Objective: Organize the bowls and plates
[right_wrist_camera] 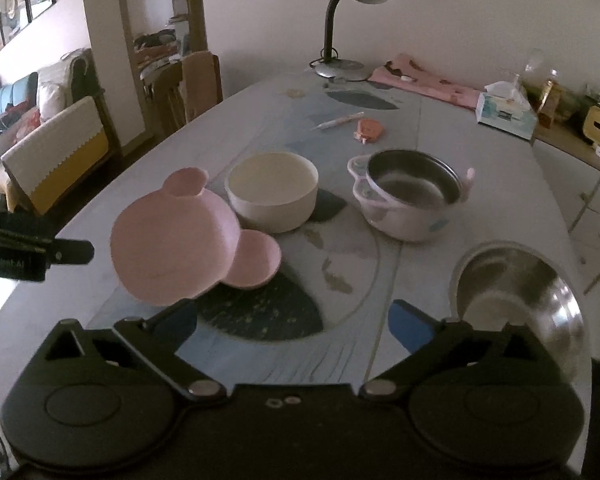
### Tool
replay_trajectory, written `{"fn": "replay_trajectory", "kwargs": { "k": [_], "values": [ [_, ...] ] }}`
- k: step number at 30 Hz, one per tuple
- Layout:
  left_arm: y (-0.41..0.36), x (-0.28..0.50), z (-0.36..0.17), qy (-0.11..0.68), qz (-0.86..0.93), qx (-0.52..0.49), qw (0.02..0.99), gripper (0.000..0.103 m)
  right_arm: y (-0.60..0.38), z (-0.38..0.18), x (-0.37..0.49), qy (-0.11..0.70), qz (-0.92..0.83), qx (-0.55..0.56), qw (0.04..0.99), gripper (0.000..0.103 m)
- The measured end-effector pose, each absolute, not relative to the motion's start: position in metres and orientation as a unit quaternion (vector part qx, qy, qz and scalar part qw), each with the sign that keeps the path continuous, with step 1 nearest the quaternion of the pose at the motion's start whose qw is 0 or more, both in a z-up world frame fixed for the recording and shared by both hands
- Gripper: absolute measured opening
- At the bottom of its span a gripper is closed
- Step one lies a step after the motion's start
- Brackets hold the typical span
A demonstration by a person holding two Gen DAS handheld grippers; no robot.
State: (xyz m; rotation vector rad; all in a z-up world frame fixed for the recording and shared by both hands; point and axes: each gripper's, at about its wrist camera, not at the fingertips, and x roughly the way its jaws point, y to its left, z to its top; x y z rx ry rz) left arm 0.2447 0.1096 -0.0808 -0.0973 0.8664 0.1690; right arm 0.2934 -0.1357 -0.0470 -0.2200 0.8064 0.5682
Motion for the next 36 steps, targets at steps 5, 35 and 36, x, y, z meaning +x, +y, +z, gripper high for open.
{"fn": "replay_trajectory", "kwargs": {
  "k": [5, 35, 36],
  "values": [
    [0.124, 0.278, -0.095, 0.431, 0.104, -0.032, 0.896, 0.077, -0.129, -0.061, 0.326, 0.395, 0.282, -0.118, 0.867, 0.099],
    [0.182, 0.356, -0.15, 0.51, 0.115, -0.049, 0.851, 0.034, -0.082, -0.117, 0.395, 0.493, 0.315, -0.099, 0.805, 0.048],
    [0.181, 0.356, -0.151, 0.511, 0.116, -0.05, 0.85, 0.033, -0.083, -0.117, 0.395, 0.494, 0.315, -0.094, 0.805, 0.047]
  ]
}}
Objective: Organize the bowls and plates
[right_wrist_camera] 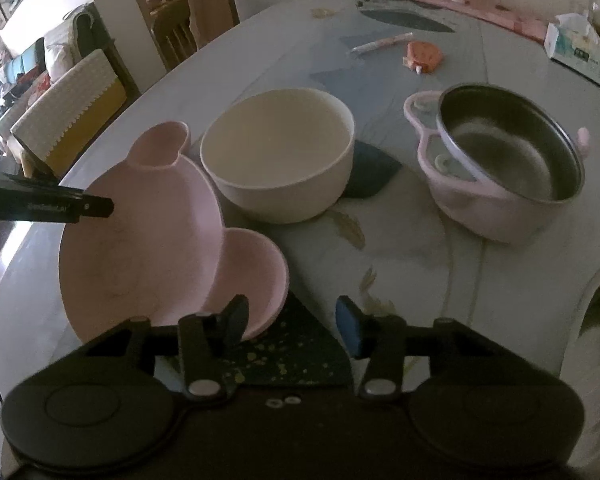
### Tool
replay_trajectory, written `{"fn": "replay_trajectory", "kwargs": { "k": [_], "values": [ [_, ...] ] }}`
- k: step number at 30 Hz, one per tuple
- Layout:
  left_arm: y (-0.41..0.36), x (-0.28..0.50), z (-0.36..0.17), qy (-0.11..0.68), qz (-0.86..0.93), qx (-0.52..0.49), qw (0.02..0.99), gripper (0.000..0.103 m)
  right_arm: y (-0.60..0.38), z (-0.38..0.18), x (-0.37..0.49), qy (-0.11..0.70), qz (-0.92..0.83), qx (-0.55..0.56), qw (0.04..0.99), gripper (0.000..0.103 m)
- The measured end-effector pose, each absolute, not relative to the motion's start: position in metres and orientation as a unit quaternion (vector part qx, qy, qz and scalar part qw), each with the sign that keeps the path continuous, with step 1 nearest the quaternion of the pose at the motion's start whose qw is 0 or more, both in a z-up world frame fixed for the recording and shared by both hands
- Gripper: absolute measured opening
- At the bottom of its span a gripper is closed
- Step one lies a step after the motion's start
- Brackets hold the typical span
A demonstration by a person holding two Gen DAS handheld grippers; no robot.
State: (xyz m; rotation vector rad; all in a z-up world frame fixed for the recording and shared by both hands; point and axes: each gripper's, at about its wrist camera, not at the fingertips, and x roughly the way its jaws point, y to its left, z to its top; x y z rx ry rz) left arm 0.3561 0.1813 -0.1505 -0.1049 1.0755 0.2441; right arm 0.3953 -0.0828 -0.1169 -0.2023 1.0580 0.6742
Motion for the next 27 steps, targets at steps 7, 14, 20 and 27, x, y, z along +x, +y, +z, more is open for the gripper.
{"fn": "replay_trajectory", "kwargs": {
  "k": [7, 14, 20, 27],
  "values": [
    [0.181, 0.354, -0.149, 0.515, 0.118, -0.055, 0.847, 0.015, -0.082, -0.12, 0.396, 0.507, 0.312, -0.078, 0.8, 0.017],
    [0.177, 0.34, -0.147, 0.516, 0.116, -0.053, 0.847, 0.013, -0.079, -0.118, 0.389, 0.507, 0.297, -0.09, 0.804, 0.011],
    [0.171, 0.324, -0.141, 0.517, 0.117, -0.057, 0.846, 0.013, -0.084, -0.112, 0.382, 0.501, 0.294, -0.094, 0.808, 0.01],
    [0.159, 0.3, -0.124, 0.513, 0.109, -0.053, 0.85, 0.013, -0.091, -0.098, 0.368, 0.496, 0.295, -0.098, 0.81, 0.01]
  ]
}}
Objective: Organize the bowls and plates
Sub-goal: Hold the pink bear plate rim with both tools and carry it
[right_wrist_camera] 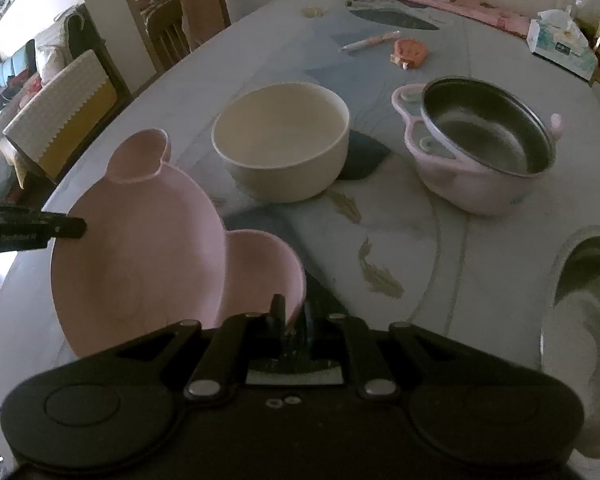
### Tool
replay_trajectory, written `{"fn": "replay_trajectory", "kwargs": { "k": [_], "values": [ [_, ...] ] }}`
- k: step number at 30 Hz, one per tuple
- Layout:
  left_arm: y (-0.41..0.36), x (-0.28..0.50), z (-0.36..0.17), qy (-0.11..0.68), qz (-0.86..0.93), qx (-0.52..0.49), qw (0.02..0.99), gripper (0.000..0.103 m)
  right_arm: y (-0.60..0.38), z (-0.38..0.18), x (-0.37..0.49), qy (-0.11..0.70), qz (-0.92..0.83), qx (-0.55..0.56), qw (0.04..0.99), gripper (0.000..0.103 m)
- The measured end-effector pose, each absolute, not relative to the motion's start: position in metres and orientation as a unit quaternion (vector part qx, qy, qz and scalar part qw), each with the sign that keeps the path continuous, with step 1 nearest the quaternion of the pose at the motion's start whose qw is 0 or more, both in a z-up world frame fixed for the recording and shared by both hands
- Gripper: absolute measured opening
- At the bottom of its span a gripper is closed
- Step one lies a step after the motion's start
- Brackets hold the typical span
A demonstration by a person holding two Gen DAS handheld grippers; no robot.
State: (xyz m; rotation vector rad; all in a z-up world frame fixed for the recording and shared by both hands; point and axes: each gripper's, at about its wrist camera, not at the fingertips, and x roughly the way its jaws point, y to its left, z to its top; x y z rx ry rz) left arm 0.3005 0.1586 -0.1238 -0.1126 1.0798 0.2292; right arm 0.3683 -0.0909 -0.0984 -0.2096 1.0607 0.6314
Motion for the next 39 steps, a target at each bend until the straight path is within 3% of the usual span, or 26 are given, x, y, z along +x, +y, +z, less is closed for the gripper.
{"fn": "replay_trajectory", "kwargs": {
  "k": [17, 39],
  "values": [
    [0.12, 0.206, -0.079, 0.505, 0.066, -0.042, 0.86, 0.013, -0.129, -0.051, 0.304, 0.495, 0.295, -0.106, 0.81, 0.008],
    [0.09, 0.125, -0.108, 0.536, 0.03, -0.032, 0.843, 0.012, -0.154, -0.066, 0.215, 0.519, 0.262, -0.115, 0.805, 0.007]
  ]
}}
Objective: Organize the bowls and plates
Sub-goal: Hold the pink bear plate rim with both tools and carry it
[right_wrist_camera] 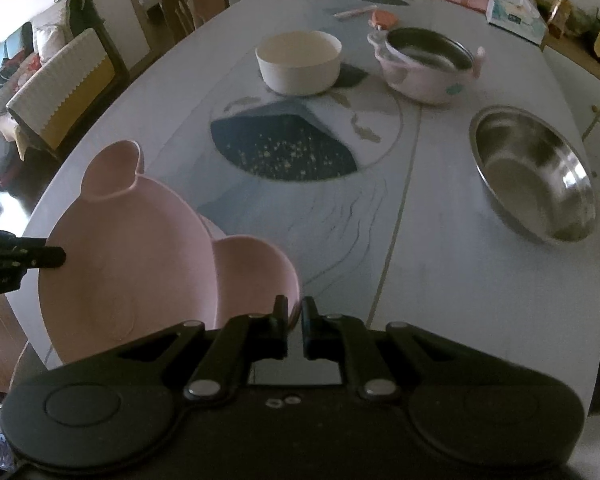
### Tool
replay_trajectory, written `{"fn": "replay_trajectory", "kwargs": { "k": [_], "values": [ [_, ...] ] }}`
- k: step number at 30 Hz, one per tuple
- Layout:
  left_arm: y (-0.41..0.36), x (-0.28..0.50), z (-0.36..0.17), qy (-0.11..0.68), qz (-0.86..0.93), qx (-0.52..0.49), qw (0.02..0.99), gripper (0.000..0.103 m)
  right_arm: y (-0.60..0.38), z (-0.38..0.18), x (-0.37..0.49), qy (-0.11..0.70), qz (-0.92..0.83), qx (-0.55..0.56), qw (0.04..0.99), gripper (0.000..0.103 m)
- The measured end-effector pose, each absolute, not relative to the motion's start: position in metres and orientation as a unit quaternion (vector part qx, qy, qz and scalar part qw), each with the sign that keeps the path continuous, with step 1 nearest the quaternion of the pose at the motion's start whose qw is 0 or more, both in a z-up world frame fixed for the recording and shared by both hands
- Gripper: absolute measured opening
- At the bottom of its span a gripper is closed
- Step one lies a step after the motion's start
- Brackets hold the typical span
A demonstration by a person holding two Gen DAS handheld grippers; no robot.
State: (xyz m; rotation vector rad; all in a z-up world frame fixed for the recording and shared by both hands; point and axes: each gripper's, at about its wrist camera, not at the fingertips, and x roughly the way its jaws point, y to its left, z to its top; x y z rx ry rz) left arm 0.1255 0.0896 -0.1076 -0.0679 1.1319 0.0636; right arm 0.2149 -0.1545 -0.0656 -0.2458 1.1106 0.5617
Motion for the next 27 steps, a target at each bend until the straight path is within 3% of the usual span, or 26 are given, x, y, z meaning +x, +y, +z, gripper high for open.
{"fn": "replay_trajectory", "kwargs": {
  "k": [21, 27],
  "values": [
    [0.085, 0.113, -0.126, 0.56, 0.021, -0.032, 0.828, 0.013, -0.152, -0.076, 0.207, 0.527, 0.256, -0.135, 0.799, 0.006],
    [0.083, 0.113, -0.126, 0.556, 0.022, -0.026, 0.831, 0.013, -0.151, -0.078, 0.209, 0.529, 0.254, -0.132, 0.799, 0.011]
  ]
}}
